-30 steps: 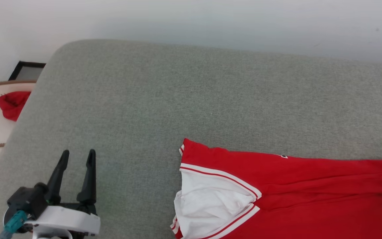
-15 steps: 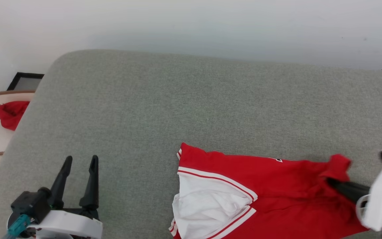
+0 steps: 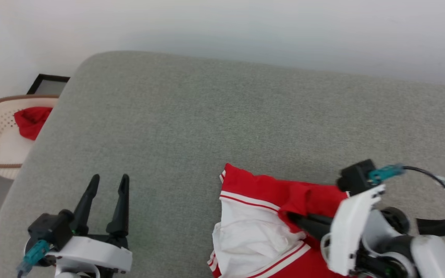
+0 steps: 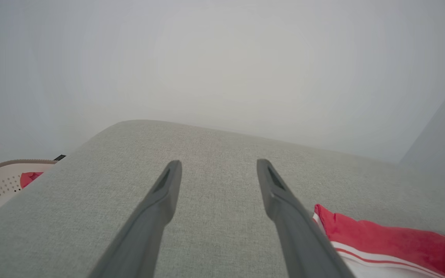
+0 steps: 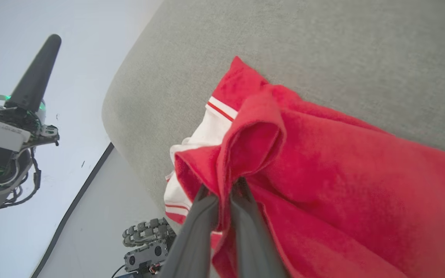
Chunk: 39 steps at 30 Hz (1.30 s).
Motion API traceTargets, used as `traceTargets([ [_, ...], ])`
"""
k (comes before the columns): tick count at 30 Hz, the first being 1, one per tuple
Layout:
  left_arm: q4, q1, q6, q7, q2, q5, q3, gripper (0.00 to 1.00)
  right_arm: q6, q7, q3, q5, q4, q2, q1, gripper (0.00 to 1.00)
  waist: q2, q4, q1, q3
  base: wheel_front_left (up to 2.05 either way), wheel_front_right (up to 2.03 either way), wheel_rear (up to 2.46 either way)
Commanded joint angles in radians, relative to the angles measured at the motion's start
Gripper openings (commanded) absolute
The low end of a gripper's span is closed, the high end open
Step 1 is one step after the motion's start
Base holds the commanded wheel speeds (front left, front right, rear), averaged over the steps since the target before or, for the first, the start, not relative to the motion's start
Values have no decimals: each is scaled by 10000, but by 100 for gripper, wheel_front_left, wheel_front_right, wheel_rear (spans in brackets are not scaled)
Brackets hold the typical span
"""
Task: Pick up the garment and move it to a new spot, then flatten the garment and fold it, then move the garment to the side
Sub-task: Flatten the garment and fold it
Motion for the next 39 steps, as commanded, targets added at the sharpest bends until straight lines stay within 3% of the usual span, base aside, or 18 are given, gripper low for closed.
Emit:
traceTargets([
  [1, 52, -137, -31, -37, -33, -37, -78, 100, -7, -213, 343, -222, 235, 187, -271, 0, 0, 171, 0, 55, 0, 0, 0],
  [16, 284, -464, -31, -37, -183, -171, -360, 100, -7, -1731, 2161, -885, 2593, 963, -1615, 0, 0, 556, 0, 273, 0, 0, 0],
  [17, 292, -467, -31, -35, -189, -177, -361, 100, -7, -1830, 2255, -849, 2691, 994, -1676, 12, 0, 565, 0, 272, 0, 0, 0],
  [19, 298, -444, -30, -37, -191, -193, -326, 100, -7, -1984, 2394, -740, 2855, 1011, -1804, 66, 0, 556, 0, 262, 0, 0, 0],
  [20, 309, -417, -31, -35, -179, -169, -307, 100, -7, -2025, 2456, -687, 2899, 975, -1868, 100, 0, 543, 0, 257, 0, 0, 0],
  [29, 265, -123, -31, -37, -50, -5, 1, 100, -7, -2276, 2681, -108, 2559, 588, -2039, 100, 0, 187, 0, 110, 0, 0, 0],
  [39, 145, 193, -30, -36, 5, 229, 312, 100, -7, -3317, 2100, 273, 1537, -123, -1652, 100, 0, -442, 0, -115, 0, 0, 0],
])
